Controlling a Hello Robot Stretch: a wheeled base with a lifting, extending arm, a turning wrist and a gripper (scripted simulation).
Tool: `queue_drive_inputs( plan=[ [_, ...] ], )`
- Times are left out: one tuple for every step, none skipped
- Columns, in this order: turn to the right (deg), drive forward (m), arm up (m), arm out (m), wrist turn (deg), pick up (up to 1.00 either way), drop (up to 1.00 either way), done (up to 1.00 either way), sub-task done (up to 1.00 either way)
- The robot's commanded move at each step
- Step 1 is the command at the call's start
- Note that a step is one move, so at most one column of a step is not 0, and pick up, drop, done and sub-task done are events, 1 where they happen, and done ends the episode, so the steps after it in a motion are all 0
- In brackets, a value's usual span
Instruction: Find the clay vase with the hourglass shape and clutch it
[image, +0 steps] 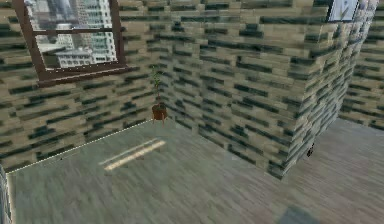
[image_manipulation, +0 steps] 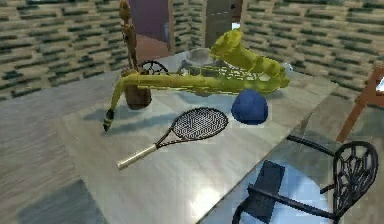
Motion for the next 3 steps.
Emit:
queue_drive_inputs(
  plan=[
    [0.0, 0.20, 0.00, 0.00, 0.0, 0.00, 0.00, 0.00, 0.00],
    [45.0, 0.00, 0.00, 0.00, 0.0, 0.00, 0.00, 0.00, 0.00],
    [0.0, 1.00, 0.00, 0.00, 0.0, 0.00, 0.00, 0.00, 0.00]
  ],
)
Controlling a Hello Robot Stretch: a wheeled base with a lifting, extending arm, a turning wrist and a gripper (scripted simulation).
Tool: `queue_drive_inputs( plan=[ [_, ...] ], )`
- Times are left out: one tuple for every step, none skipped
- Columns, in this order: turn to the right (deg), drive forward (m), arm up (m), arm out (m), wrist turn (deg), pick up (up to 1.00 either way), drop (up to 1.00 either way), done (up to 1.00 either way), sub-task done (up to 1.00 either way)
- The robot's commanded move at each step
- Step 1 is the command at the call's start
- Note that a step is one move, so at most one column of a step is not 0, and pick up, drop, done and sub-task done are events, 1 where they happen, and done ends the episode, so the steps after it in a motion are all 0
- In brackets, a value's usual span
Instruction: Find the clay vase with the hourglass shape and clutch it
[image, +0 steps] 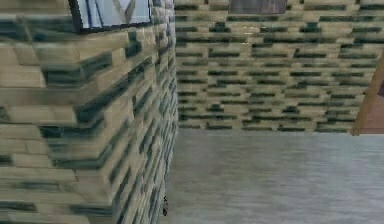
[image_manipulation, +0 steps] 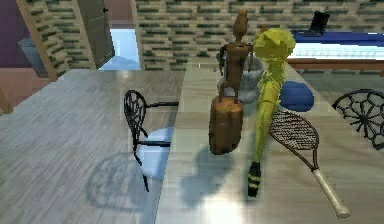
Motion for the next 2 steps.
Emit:
queue_drive_inputs(
  plan=[
    [15.0, 0.00, 0.00, 0.00, 0.0, 0.00, 0.00, 0.00, 0.00],
    [0.0, 0.20, 0.00, 0.00, 0.0, 0.00, 0.00, 0.00, 0.00]
  ],
)
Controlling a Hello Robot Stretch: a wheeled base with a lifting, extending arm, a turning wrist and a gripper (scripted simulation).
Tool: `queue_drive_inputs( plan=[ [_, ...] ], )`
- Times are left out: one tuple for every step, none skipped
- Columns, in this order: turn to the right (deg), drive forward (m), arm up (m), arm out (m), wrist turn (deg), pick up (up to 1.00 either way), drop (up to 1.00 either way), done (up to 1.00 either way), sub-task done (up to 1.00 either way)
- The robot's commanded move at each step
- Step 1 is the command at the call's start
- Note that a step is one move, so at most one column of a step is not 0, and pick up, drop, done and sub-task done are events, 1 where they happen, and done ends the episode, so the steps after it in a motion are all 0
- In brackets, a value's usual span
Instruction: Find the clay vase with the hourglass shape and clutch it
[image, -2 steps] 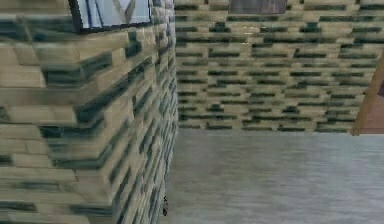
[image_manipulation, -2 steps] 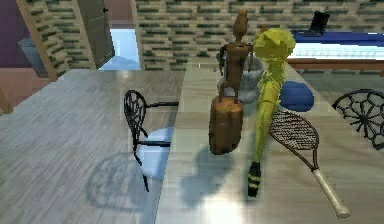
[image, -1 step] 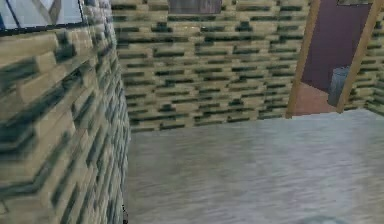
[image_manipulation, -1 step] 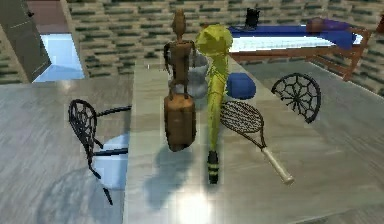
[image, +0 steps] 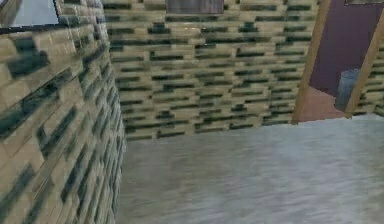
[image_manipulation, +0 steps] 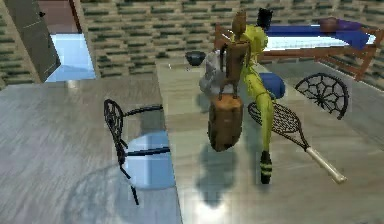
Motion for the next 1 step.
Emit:
queue_drive_inputs(
  plan=[
    [30.0, 0.00, 0.00, 0.00, 0.0, 0.00, 0.00, 0.00, 0.00]
  ],
)
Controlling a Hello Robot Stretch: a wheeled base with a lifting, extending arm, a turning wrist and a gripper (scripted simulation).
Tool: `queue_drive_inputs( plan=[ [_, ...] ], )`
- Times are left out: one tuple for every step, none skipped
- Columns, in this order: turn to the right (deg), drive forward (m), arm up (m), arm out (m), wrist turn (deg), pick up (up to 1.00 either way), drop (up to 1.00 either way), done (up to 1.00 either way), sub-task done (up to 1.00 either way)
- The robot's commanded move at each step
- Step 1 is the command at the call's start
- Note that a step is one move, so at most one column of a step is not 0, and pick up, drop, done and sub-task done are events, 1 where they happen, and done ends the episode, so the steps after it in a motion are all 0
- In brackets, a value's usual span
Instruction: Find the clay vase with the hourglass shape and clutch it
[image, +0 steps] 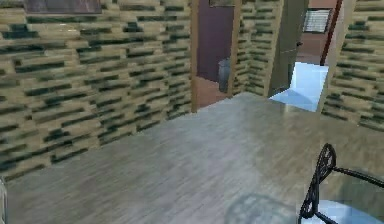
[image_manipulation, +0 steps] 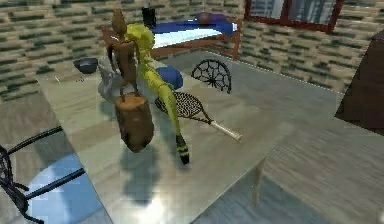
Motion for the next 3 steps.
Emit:
queue_drive_inputs(
  plan=[
    [0.0, 0.20, 0.00, 0.00, 0.0, 0.00, 0.00, 0.00, 0.00],
    [45.0, 0.00, 0.00, 0.00, 0.0, 0.00, 0.00, 0.00, 0.00],
    [3.0, 0.00, 0.00, 0.00, 0.0, 0.00, 0.00, 0.00, 0.00]
  ],
)
